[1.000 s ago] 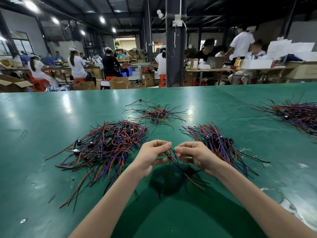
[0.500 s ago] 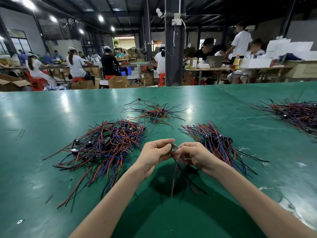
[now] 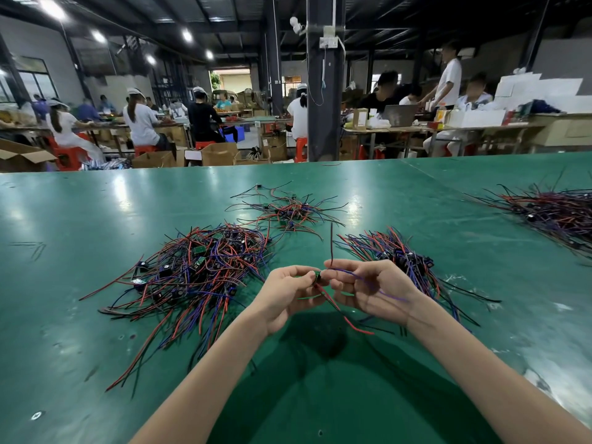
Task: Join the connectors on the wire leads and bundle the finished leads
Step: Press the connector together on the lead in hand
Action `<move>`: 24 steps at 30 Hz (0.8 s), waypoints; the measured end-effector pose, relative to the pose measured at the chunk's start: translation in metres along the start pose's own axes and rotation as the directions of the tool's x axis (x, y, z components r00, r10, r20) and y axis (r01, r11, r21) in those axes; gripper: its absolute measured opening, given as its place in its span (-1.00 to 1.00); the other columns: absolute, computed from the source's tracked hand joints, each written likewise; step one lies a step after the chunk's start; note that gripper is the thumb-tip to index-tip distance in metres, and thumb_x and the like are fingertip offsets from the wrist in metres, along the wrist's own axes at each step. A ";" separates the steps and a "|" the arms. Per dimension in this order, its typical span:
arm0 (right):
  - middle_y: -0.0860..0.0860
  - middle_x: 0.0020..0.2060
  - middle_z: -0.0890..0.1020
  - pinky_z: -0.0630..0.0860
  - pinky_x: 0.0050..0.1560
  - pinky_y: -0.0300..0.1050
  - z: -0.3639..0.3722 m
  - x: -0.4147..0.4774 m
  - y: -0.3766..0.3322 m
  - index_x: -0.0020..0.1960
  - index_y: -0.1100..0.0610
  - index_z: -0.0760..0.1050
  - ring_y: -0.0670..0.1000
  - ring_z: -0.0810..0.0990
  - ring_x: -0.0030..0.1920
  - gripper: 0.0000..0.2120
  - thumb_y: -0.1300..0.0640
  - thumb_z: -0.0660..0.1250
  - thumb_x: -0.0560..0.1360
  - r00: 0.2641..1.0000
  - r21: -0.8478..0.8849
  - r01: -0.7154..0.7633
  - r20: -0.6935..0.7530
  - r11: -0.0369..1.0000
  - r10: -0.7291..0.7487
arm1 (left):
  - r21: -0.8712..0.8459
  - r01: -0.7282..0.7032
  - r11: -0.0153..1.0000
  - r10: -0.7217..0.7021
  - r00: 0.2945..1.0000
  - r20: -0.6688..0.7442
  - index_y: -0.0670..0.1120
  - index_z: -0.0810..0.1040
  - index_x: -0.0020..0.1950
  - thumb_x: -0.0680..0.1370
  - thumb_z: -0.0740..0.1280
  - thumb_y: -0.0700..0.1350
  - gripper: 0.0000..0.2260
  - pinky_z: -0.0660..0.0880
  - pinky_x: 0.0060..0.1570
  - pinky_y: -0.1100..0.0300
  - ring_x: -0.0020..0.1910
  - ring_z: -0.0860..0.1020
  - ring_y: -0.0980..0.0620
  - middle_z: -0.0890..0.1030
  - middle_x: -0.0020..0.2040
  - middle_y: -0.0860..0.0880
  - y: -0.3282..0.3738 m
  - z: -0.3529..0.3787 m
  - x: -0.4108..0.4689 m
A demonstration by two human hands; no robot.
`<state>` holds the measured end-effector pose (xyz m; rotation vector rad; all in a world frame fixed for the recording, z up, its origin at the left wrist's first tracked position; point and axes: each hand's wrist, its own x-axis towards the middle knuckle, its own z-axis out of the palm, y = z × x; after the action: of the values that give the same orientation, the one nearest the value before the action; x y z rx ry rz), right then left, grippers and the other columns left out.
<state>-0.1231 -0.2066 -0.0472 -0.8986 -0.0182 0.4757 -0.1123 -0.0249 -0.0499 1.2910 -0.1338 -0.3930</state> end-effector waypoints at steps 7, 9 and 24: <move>0.19 -0.15 0.68 0.59 -0.15 -0.23 0.004 0.000 0.007 -0.04 0.26 0.62 0.03 0.66 -0.23 -0.75 0.34 0.42 0.29 0.986 -0.278 0.155 -0.018 0.948 -0.166 | 0.037 0.069 0.997 -0.071 0.995 0.071 -0.30 0.53 0.05 0.60 0.19 -0.30 -0.86 0.61 -0.32 0.15 -0.48 0.43 0.13 0.60 -0.24 -0.12 -0.003 0.002 -0.001; 0.16 -0.25 0.68 0.57 -0.26 -0.26 0.006 0.001 0.010 -0.13 0.24 0.64 0.01 0.65 -0.29 -0.82 0.31 0.45 0.26 0.973 -0.364 0.198 -0.038 0.910 -0.227 | 0.052 0.076 0.996 -0.080 0.992 0.096 -0.24 0.55 -0.04 0.61 0.19 -0.29 -0.85 0.60 -0.33 0.16 -0.50 0.44 0.16 0.61 -0.22 -0.12 -0.004 0.002 -0.001; 0.00 -0.24 0.63 0.50 -0.15 -0.29 0.007 -0.001 0.016 -0.03 0.10 0.59 -0.10 0.57 -0.21 -0.56 0.55 0.36 0.27 0.903 -0.699 0.361 0.098 0.618 -0.418 | -0.077 0.000 0.997 0.002 1.000 0.026 -0.33 0.50 0.08 0.53 0.29 -0.35 -0.86 0.64 -0.21 0.11 -0.20 0.56 -0.04 0.59 -0.09 -0.22 -0.004 0.004 -0.001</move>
<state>-0.1314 -0.1936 -0.0552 -1.6329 -0.3491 -0.0090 -0.1155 -0.0294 -0.0526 1.2104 -0.1401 -0.4111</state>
